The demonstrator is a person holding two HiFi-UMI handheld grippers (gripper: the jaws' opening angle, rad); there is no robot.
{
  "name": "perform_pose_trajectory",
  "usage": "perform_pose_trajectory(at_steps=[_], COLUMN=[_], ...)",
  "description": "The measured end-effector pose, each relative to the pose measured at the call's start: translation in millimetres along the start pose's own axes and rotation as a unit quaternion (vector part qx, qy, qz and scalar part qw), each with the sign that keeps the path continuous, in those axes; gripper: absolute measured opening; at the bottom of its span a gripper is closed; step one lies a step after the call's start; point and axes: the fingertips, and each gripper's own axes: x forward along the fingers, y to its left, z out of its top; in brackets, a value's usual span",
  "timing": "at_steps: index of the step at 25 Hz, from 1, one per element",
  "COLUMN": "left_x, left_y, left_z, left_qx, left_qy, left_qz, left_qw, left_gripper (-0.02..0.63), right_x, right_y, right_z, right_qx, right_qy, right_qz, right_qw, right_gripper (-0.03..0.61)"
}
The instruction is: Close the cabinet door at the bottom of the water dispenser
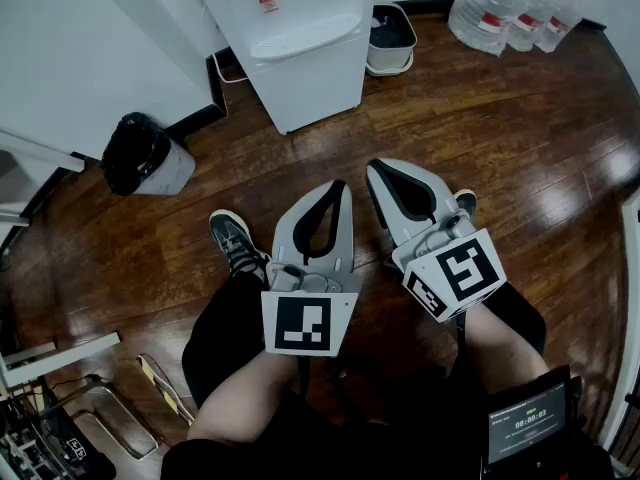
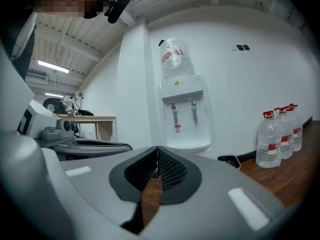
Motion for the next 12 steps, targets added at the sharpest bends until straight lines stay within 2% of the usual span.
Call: perform_pose_trajectory(at_steps=[3,12], left_x=[-1.3,28.7], left_y=[5.1,37.2], left_z=[-4.5,3.5], left_qx=[0.009,-0.001], left_qy=[0.007,0.011], left_qz=[0.010,0.025], left_qw=[0.9999,0.9996], left_gripper=[0.020,0.041], right_x=[4.7,38.6], right_y=[-0.9,-15.9], right_z=[4.2,-7.5], right_qx=[-0.001,-0.002], right_qy=[-0.002,0.026], right_qz=[0.005,0.015], right_qw=[1.000,1.000], right_gripper=[0.005,0.005])
